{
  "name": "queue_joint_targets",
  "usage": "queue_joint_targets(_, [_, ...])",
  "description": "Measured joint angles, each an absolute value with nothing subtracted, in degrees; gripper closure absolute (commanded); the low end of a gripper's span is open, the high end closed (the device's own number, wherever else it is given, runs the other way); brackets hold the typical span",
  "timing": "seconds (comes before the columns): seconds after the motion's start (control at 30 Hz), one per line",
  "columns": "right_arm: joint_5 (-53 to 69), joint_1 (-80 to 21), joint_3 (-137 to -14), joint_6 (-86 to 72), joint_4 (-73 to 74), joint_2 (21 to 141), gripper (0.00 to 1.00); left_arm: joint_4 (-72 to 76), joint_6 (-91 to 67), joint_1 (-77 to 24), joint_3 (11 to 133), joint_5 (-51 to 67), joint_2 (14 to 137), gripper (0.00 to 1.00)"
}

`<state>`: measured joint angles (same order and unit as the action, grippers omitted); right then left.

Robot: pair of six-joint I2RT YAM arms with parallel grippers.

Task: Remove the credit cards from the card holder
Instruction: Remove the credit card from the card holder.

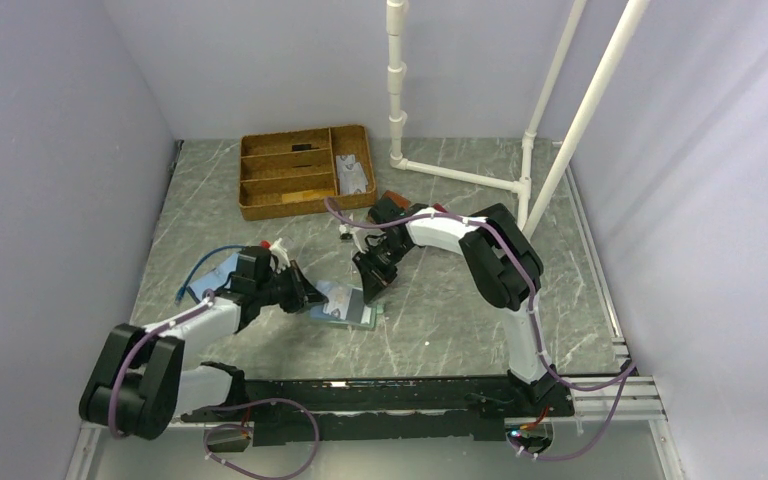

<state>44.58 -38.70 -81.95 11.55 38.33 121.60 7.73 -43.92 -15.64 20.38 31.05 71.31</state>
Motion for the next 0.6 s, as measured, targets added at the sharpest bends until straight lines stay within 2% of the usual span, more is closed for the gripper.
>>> queue_joint_targets(0.2, [44.7,-39.0,-82.1,11.8,38.0,121.6,0.83,2.7,-42.6,-14.8,20.4,26.8,64.9,1.00])
queue_joint_targets(0.47, [45.0,-39.0,-82.1,12.4,38.1,121.6,0.83,1.4,-42.7,-14.7,20.4,26.2,64.2,0.99])
queue_joint_targets(0.6, [45.0,-39.0,-82.1,12.4,38.1,121.6,0.83,4.1,-43.0,-14.7,20.4,29.7,65.9,0.75])
